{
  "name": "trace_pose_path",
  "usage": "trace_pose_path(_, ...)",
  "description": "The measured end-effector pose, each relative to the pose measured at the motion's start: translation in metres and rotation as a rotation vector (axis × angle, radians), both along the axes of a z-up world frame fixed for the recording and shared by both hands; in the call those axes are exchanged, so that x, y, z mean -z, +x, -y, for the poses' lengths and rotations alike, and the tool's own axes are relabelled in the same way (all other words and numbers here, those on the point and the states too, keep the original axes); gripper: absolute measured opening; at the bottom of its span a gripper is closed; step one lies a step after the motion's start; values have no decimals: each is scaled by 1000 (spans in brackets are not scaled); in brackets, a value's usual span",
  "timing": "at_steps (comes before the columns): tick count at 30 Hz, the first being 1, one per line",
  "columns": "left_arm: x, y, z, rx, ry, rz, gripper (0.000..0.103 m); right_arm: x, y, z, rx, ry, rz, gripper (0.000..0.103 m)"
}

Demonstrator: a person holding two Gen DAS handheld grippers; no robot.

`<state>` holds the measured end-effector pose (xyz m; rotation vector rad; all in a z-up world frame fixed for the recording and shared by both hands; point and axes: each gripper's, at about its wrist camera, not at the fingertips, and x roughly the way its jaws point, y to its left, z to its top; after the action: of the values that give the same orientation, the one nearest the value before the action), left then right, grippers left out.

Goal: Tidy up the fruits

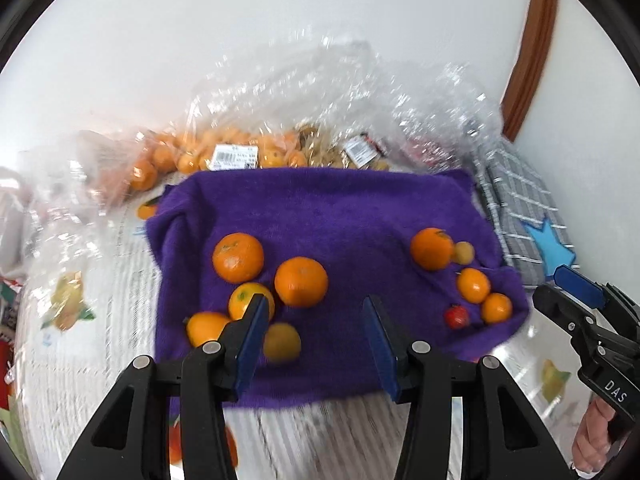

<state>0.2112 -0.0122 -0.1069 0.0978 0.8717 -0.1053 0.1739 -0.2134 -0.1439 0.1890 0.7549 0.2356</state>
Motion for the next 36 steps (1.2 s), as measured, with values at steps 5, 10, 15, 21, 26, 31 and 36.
trace_pose_path(5,-27,-50,-1,-6,-51,70,51,-21,-36,4,27,-2,7,57)
trace_pose_path(10,-47,-94,2,0,-76,133,60,-35,-72,6,45,-10,-8,57)
trace_pose_path(15,-61,-129,7,-17,-41,187,74,-44,-109,9,71,-4,39,87)
trace_pose_path(21,-70,-151,3,-39,-42,220,76,-55,-134,10,87,-7,75,95)
trace_pose_path(26,-73,-161,1,-48,-38,239,76,-58,-143,9,97,0,67,95)
trace_pose_path(31,-75,-163,3,-50,-36,246,76,-62,-149,10,107,-3,77,95)
trace_pose_path(36,-77,-165,3,-55,-32,257,77,-64,-152,12,116,-1,79,95)
